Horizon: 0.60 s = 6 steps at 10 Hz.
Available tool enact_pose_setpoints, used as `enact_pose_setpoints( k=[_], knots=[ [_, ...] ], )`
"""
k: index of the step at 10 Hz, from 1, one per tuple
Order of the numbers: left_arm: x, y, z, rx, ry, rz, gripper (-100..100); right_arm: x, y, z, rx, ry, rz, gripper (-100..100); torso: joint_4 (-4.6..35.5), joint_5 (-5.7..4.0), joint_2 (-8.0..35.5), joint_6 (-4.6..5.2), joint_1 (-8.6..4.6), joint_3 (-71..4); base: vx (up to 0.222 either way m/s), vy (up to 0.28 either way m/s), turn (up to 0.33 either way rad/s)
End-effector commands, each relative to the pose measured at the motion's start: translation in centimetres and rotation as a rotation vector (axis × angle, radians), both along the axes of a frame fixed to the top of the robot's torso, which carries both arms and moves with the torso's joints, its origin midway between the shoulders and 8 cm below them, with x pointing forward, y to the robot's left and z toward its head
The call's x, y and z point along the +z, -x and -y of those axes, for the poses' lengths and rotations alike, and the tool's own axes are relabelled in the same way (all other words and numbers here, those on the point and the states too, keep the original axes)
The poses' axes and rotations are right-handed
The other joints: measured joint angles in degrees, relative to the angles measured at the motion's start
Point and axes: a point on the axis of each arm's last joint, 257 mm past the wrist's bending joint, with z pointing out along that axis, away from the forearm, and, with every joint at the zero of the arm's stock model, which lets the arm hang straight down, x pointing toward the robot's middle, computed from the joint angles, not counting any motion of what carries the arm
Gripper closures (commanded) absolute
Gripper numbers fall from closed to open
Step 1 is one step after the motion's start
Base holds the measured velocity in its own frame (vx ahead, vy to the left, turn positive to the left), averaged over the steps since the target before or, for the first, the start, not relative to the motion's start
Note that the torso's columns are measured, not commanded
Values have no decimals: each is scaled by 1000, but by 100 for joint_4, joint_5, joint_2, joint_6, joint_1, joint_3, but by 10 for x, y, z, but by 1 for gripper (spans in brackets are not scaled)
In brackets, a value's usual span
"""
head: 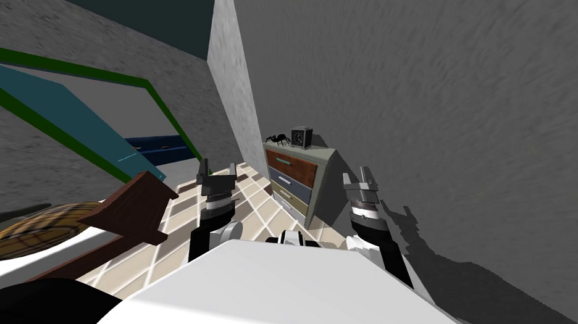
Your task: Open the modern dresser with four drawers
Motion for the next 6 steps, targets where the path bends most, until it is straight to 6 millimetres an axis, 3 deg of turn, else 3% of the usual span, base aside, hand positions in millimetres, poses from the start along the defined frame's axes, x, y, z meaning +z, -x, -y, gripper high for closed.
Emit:
enact_pose_setpoints(
  k=[1,3,6],
  knots=[
    [0,0,0,0,0,0,0,16,4,-6,83,-54,53,-100,16,0,13,0,1,-26,22,50,-1],
    [0,0,0,0,0,0,0,33,10,-11,162,-117,110,-100,24,0,23,0,2,-29,28,66,-4],
    [0,0,0,0,0,0,0,42,14,-9,216,-193,145,-100,24,-4,23,0,-13,-29,30,42,-3]
  ],
)
